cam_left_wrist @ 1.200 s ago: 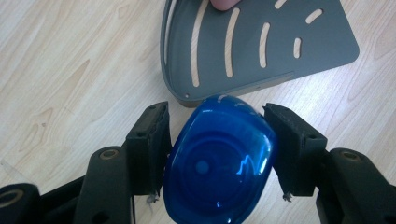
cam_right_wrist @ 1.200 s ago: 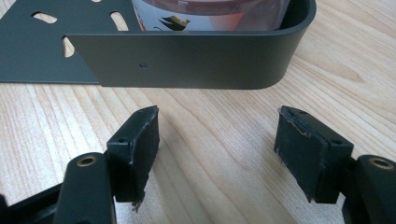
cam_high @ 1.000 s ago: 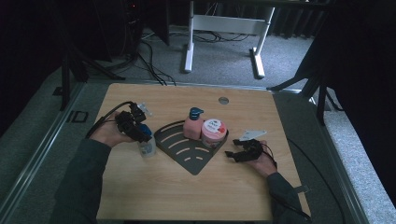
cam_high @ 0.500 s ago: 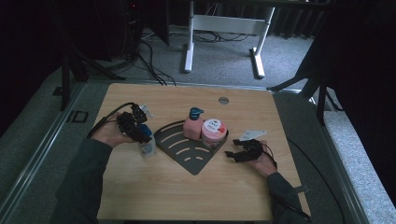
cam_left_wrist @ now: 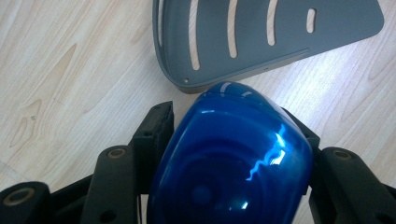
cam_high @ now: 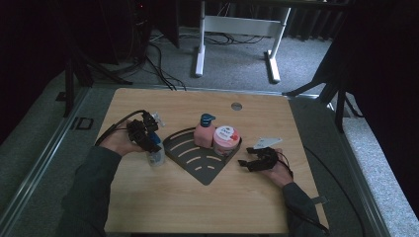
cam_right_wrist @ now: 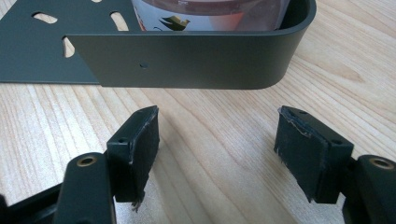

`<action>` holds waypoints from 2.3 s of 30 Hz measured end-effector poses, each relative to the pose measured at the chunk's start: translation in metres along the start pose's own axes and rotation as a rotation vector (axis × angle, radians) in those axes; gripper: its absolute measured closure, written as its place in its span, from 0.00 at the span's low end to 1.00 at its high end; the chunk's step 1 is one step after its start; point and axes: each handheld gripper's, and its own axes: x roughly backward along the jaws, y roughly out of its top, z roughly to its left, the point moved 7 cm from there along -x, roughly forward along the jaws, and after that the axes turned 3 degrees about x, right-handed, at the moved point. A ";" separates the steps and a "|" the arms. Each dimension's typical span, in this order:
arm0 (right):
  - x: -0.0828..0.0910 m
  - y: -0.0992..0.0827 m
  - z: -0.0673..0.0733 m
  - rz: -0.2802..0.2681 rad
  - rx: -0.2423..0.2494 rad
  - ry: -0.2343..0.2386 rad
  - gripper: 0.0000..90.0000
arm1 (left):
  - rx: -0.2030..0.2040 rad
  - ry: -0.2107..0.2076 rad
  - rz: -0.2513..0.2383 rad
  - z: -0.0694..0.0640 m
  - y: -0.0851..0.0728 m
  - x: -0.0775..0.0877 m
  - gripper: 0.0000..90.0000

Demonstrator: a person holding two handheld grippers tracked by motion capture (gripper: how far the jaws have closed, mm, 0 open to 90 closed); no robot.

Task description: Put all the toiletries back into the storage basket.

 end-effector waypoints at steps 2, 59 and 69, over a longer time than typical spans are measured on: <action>0.000 0.000 0.000 0.001 0.001 -0.002 0.34 | 0.001 0.003 0.004 0.000 0.000 -0.001 0.52; 0.000 0.000 0.000 0.001 -0.003 0.000 0.34 | -0.098 -0.083 0.062 -0.030 0.005 -0.009 0.61; 0.000 0.000 0.000 0.002 -0.004 -0.001 0.34 | -0.138 -0.101 0.059 -0.042 0.010 -0.010 0.61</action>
